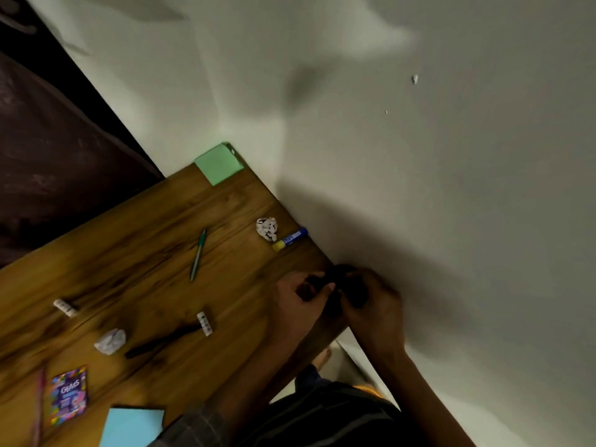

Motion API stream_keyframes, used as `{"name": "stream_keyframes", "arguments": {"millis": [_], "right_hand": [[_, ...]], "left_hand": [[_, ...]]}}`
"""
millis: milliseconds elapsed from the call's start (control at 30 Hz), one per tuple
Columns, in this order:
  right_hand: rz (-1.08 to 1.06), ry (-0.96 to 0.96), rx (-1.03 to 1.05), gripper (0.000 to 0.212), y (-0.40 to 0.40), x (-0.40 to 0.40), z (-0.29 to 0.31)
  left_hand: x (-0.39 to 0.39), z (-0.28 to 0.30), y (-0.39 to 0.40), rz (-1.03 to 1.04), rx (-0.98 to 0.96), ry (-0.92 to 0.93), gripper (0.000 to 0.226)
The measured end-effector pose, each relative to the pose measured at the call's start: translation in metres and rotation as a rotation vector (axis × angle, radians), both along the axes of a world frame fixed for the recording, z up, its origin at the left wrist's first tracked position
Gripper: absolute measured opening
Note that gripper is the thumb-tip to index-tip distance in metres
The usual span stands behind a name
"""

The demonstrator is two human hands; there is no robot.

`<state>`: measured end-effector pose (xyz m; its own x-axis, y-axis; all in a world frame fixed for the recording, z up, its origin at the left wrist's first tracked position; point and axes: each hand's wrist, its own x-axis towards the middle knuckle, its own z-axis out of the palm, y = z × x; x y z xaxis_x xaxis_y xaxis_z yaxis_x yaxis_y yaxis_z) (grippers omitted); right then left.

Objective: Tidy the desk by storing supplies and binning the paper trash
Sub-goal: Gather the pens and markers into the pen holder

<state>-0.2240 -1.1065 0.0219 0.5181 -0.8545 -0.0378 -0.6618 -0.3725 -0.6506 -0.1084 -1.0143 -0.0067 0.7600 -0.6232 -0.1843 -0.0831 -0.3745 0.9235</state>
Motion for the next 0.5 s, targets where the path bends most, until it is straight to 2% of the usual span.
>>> {"name": "stream_keyframes", "arguments": {"millis": [200, 367, 500], "right_hand": [[0.048, -0.056, 0.037, 0.029, 0.004, 0.005, 0.023], [0.074, -0.134, -0.014, 0.024, 0.012, 0.017, 0.049], [0.191, -0.212, 0.010, 0.026, 0.028, 0.036, 0.061]], "left_hand": [[0.003, 0.010, 0.014, 0.095, -0.024, 0.054, 0.041], [0.012, 0.014, 0.048, 0.229, -0.041, 0.175, 0.030], [0.031, 0.012, 0.086, 0.329, -0.021, 0.094, 0.024]]}}
